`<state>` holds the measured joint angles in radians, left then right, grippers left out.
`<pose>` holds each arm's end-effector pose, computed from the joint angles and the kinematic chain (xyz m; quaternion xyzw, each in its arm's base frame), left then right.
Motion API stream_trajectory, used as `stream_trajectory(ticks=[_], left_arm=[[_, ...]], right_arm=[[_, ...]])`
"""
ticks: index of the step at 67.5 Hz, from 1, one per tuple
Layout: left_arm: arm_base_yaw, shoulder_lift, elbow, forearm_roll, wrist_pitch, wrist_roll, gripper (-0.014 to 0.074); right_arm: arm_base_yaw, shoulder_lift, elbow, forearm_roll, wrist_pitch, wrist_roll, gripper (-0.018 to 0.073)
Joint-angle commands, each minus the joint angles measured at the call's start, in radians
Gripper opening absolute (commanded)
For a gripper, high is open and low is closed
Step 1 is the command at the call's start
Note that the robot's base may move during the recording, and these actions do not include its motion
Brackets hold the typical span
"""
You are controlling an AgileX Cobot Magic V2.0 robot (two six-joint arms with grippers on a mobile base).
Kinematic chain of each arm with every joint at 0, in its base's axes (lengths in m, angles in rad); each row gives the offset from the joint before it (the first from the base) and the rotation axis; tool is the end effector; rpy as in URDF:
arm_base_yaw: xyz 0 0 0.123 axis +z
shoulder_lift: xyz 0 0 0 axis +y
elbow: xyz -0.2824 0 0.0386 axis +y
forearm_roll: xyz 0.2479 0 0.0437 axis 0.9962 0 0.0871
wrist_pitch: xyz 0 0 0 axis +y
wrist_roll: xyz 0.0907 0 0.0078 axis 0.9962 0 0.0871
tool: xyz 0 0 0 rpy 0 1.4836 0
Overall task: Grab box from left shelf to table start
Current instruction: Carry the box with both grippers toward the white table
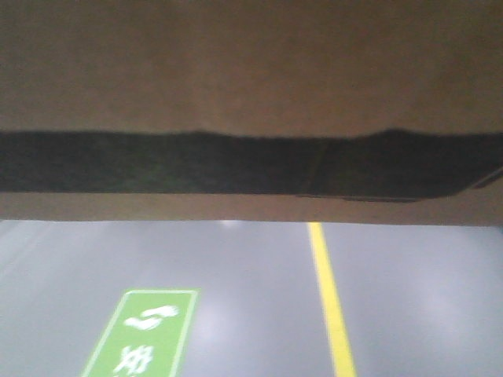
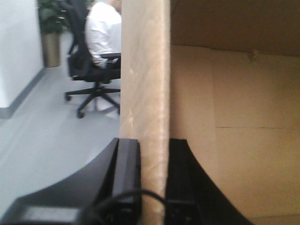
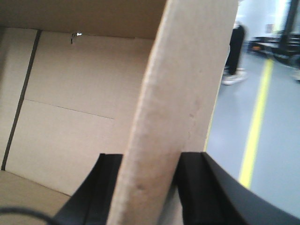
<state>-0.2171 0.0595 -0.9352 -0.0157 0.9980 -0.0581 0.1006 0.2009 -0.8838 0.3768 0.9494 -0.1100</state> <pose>-0.0622 0.0125 0.3934 0.0586 0.7170 -0.1029 0.6869 -0.0210 0.0253 0.3949 -0.0931 0.7484 0.1838 0.6305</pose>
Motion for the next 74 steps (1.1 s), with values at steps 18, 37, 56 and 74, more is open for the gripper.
stream_trajectory(ticks=[18,37,56,74], left_arm=[[-0.007,0.016,-0.033,0.035,-0.193,-0.003,-0.0099],[-0.007,0.016,-0.033,0.035,-0.193,-0.003,-0.0099],[-0.007,0.016,-0.033,0.035,-0.193,-0.003,-0.0099],[-0.007,0.016,-0.033,0.035,-0.193,-0.003,-0.0099]], right_arm=[[-0.002,0.02,-0.028,-0.057,-0.147,-0.029,0.0063],[-0.002,0.02,-0.028,-0.057,-0.147,-0.029,0.0063],[-0.002,0.02,-0.028,-0.057,-0.147,-0.029,0.0063],[-0.002,0.02,-0.028,-0.057,-0.147,-0.029,0.0063]])
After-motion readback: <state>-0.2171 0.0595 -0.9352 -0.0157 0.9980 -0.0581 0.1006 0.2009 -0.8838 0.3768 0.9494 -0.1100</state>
